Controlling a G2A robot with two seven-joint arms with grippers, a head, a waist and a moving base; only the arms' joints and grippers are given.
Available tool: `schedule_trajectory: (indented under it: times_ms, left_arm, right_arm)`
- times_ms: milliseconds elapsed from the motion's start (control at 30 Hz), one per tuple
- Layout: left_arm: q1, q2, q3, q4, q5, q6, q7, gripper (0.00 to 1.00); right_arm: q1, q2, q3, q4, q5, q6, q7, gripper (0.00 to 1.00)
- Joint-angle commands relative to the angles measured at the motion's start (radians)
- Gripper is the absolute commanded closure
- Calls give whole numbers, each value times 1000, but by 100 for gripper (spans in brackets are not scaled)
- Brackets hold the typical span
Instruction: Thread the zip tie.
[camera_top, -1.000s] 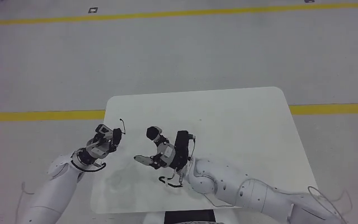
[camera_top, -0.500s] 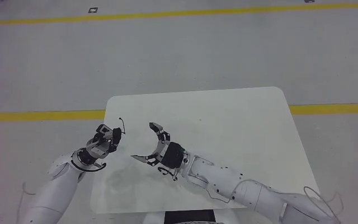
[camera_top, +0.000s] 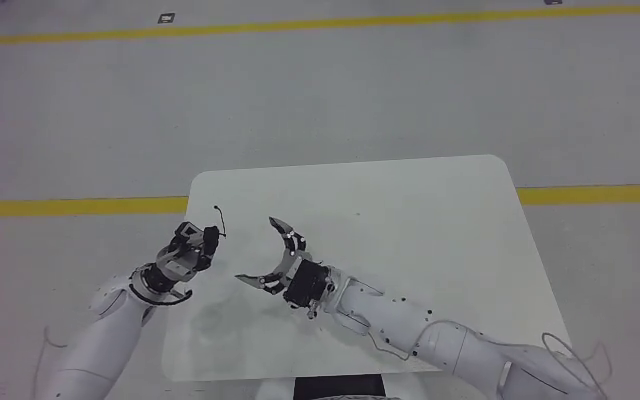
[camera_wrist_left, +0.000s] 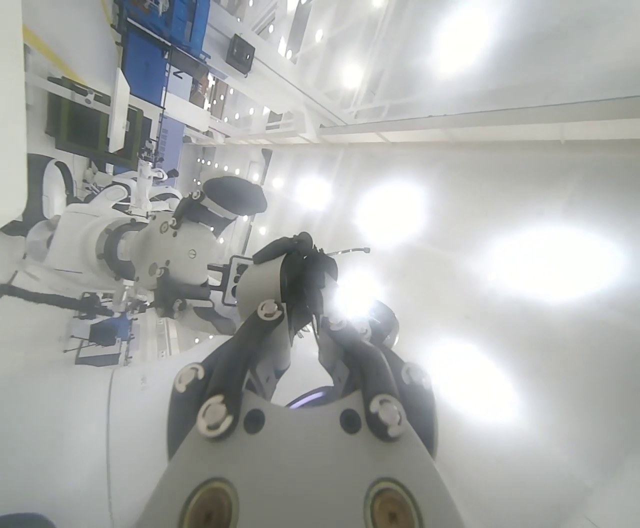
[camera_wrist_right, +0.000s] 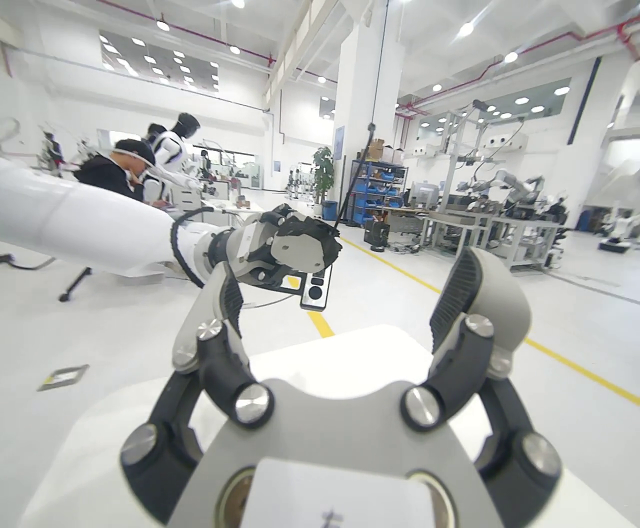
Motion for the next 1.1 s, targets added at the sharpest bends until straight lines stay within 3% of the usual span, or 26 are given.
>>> schedule_trajectory:
  times_ms: [0, 233, 400, 500, 1067]
  left_arm:
    - [2, -2, 2, -2, -7, 16, 5, 100]
    - [6, -10, 6, -1, -52, 77, 18, 100]
    - [9, -18, 12, 3, -86, 90, 21, 100]
    - [9, -18, 12, 3, -86, 90, 21, 100]
    - [9, -18, 12, 3, -86, 90, 21, 100]
  right_arm:
    - [-10, -5, 8, 7, -57, 54, -31, 0]
    - [-18, -37, 31, 58, -177, 187, -74, 0]
    - [5, -72, 30, 108, -258, 256, 32, 0]
    - [17, -84, 28, 126, -258, 256, 36, 0]
    - [17, -84, 28, 126, -258, 256, 36, 0]
